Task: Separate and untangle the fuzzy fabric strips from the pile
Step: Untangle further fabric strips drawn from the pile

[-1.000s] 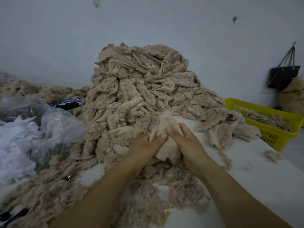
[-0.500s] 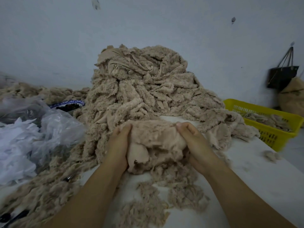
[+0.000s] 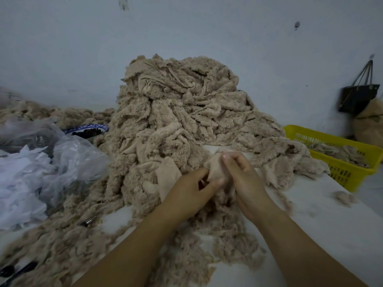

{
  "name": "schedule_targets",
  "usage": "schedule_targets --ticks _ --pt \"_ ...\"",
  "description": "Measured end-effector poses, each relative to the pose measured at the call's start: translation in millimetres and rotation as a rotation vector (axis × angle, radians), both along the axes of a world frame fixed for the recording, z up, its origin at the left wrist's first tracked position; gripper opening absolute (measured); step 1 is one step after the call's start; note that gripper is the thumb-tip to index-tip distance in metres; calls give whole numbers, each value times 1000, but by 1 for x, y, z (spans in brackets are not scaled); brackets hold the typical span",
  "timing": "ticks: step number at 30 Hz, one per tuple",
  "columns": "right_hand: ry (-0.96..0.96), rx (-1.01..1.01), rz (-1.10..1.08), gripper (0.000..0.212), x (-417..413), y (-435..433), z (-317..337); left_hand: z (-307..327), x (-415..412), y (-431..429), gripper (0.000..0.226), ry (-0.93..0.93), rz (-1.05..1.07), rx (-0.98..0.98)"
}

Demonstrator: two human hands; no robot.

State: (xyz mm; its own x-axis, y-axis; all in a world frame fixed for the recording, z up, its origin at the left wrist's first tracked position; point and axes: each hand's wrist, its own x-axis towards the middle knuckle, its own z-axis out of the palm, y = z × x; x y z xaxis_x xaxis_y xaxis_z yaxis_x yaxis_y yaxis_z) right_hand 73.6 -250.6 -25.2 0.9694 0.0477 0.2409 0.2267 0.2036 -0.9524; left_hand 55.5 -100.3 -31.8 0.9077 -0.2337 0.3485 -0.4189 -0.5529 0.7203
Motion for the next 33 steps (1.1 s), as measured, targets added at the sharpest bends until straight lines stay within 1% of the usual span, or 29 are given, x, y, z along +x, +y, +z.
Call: schedule_targets --ticks 2,3,4,6,8,11,12,14,15,16,17,18,19,20,21,22,24,25,26,27,29,31,33 --pt "-67 -214 -94 23 0 5 -3 -3 1 1 35 12 -17 6" --pt "-81 -254 -172 23 1 7 -3 -4 1 3 36 15 -24 -10" --pt "-80 -225 -259 24 3 7 -2 -3 2 5 35 15 -20 -36" --pt "-44 -56 -421 25 10 -2 2 1 3 10 37 13 26 -56" --pt "17 62 -506 22 17 -18 6 4 5 16 41 36 95 -103" --pt "103 93 -480 21 22 -30 1 4 8 23 48 120 193 -250" --pt "102 86 -461 20 22 -29 0 3 9 23 49 111 199 -221" --pt "45 29 -430 18 18 -19 0 1 8 20 51 21 170 -37" --pt "-2 -16 -406 19 15 -13 1 2 5 16 53 -11 121 30" --pt "-49 -59 -367 21 11 -8 1 3 3 11 54 -18 59 55" --pt "-85 -101 -319 23 7 -3 2 2 2 6 51 -8 -4 37" --pt "-116 -150 -273 24 4 1 2 1 1 1 40 22 -63 -14" --pt "-137 -200 -231 22 0 4 3 0 0 -3 23 68 -110 -92" --pt "-155 -248 -199 19 -1 6 3 -1 -1 -4 12 104 -136 -188" --pt "-165 -274 -164 17 -4 8 5 0 -2 -3 14 126 -127 -290" --pt "-175 -286 -118 19 -4 8 4 1 -1 -1 21 152 -85 -397" --pt "-169 -374 -13 29 -5 8 2 3 3 5 37 256 1 -589" --pt "-155 -469 28 27 -8 10 1 6 3 8 40 312 29 -683" --pt "-162 -573 45 18 -8 12 -2 7 4 10 43 353 62 -765" --pt "-187 -659 33 12 -9 15 -4 9 4 11 45 379 102 -822" --pt "-230 -710 -56 26 -6 16 -7 11 4 11 55 391 176 -880" --pt "-188 -696 -134 31 -4 12 -5 13 5 12 67 383 218 -968" --pt "-131 -728 -186 32 0 5 -3 17 7 14 67 396 235 -1078"
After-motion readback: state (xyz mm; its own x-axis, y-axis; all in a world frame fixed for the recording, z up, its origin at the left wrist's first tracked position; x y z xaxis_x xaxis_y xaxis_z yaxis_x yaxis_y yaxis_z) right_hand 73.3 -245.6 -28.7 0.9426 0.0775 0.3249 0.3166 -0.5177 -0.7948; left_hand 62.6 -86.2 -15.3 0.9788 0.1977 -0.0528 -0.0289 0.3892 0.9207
